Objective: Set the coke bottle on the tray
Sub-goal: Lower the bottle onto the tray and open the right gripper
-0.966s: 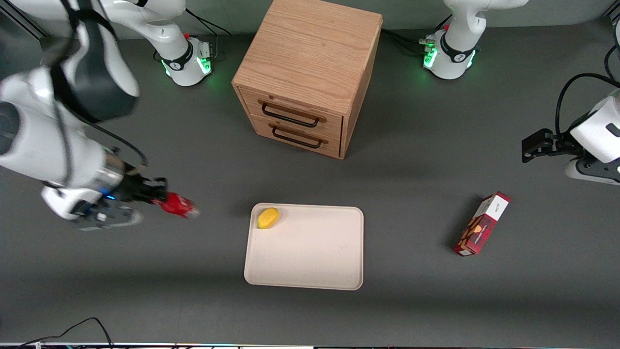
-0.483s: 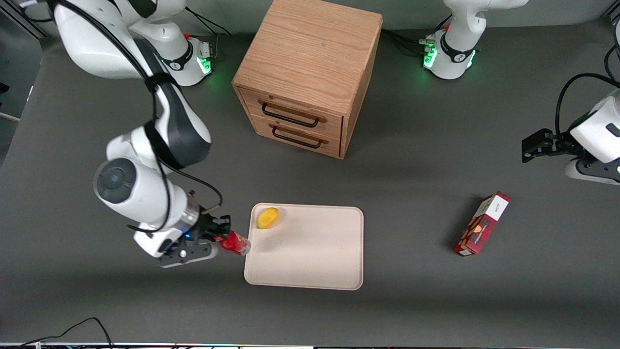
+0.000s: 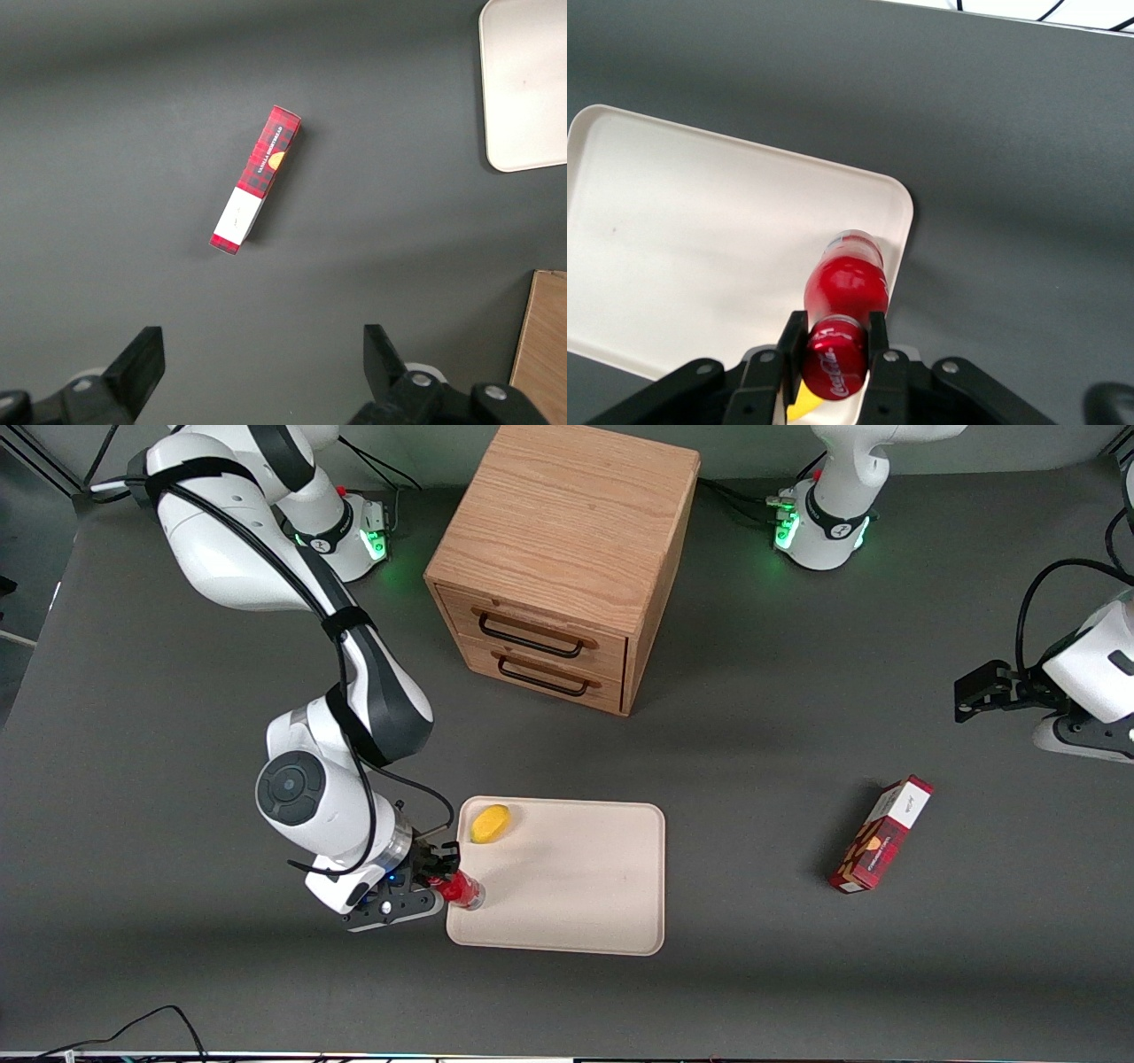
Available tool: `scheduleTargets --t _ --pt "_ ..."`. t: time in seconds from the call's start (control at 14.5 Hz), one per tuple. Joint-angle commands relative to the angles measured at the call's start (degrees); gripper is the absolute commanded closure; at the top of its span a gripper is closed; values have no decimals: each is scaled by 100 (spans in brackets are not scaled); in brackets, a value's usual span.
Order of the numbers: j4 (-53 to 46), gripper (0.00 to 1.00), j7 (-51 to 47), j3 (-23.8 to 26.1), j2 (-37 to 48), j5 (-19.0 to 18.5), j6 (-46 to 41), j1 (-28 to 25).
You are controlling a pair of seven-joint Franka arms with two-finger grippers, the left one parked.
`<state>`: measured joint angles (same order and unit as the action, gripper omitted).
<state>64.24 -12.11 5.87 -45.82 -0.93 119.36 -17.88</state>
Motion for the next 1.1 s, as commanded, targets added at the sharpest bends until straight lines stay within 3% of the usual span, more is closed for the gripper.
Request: scheduleTargets --t 0.0,0.28,0.48,0.62,0.97,1.03 --pt "-298 100 -204 -94 -164 -109 61 -110" --pt "-289 98 -195 -94 -235 -100 78 -101" --pt "-289 74 -222 -94 -322 -100 210 -119" --pt "-289 45 -239 -94 -331 -100 237 -145" --pt "-289 8 -248 -94 -279 -100 219 -119" --pt "-281 7 -248 -94 -200 -100 150 -119"
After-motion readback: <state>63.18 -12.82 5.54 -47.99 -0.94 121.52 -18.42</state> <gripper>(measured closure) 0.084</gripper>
